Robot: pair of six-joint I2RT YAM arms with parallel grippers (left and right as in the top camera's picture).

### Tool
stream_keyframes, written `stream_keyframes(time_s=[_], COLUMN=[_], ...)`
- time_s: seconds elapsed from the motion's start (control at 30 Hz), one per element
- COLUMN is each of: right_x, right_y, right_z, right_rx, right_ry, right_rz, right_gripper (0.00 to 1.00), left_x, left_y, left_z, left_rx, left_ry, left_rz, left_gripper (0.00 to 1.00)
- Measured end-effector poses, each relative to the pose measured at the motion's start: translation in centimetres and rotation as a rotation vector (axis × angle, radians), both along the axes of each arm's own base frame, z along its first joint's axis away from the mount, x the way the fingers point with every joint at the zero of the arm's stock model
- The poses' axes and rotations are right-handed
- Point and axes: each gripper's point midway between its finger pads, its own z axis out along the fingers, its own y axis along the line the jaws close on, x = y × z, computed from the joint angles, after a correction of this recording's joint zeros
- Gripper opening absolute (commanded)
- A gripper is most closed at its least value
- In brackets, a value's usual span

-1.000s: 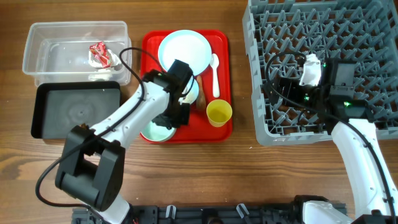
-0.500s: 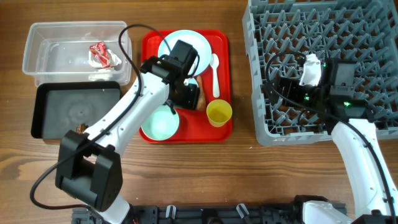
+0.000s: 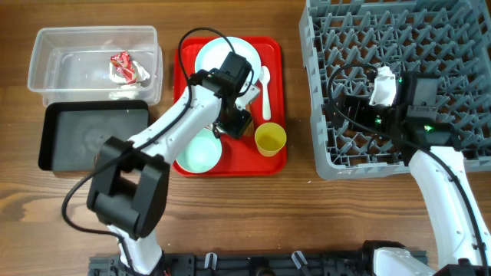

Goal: Sort waste into correct bins and load items into the dishwasher rack
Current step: 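Grasp the rim of the white rice bowl with left gripper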

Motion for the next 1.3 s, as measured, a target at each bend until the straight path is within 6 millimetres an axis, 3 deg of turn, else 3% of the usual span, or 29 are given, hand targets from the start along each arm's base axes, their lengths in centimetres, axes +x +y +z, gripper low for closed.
stream_keyframes(time_s=[0.3, 0.7, 1.03, 1.3], right_x=[0.0, 0.0, 0.0, 0.0], right_y=[0.0, 0.0, 0.0, 0.0], right_z=[0.0, 0.0, 0.0, 0.0], right_rx=[0.0, 0.0, 0.0, 0.0], right_ry=[0.0, 0.0, 0.0, 0.0], right_rz=[0.0, 0.0, 0.001, 0.0], right_gripper=[1.0, 1.0, 1.0, 1.0], left_x=[0.7, 1.1, 0.9, 1.2], left_y=[-0.4, -0.6, -0.5, -0.5], left_z=[-2.0, -2.1, -3.9, -3.9], left_rx=[0.008, 0.002, 0.02, 0.022], left_ry=[0.003, -0.011, 0.024, 0.01], left_rz=[-0.033, -0.038, -0.039, -0.037], left_gripper=[0.21, 0.27, 0.13, 0.11])
